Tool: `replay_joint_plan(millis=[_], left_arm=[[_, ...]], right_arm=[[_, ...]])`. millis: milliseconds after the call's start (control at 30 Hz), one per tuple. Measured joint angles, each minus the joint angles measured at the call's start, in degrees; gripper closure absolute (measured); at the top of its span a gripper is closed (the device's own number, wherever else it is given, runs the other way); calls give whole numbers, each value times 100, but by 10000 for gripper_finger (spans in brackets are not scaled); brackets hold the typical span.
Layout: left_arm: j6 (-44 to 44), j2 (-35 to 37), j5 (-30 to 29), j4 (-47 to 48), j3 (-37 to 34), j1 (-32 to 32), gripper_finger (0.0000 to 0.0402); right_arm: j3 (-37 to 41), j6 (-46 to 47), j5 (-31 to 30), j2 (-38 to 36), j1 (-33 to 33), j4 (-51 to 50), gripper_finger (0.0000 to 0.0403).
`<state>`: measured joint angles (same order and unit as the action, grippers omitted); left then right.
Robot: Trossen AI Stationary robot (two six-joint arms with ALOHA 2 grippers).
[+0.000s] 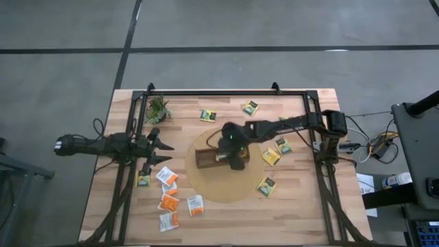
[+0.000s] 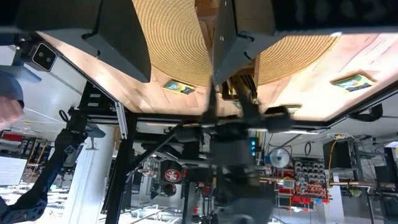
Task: Pick & Place Tea
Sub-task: Adjust the wooden organizer
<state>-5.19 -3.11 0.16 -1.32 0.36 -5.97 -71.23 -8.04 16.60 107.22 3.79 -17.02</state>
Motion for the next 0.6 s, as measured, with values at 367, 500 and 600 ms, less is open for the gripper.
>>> replay_joint_plan(millis=[367, 500, 600], left_arm=[[1, 0, -2, 0, 0, 0, 235], [1, 0, 0, 0, 0, 2, 235], [1, 0, -2, 0, 0, 1, 235]], right_arm=[[-53, -722, -26, 0, -542, -119, 275], [-58, -592, -63, 0, -502, -136, 284], [-51, -587, -334, 0, -483, -355, 289]])
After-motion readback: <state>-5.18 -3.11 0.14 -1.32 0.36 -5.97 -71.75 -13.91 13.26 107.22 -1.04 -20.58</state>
